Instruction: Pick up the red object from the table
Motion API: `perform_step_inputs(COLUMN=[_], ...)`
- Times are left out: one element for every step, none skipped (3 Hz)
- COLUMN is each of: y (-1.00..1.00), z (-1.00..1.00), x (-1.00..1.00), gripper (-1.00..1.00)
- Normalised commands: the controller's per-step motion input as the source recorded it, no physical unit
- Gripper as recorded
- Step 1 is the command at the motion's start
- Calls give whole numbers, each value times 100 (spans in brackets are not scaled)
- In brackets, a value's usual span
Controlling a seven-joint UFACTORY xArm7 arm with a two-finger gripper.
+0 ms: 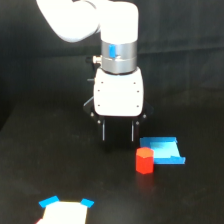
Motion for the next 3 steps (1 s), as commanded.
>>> perform_step_inputs(y=[-5, -37, -67], z=[-100, -100, -85], x=[19, 64, 96], gripper=[-9, 100, 74])
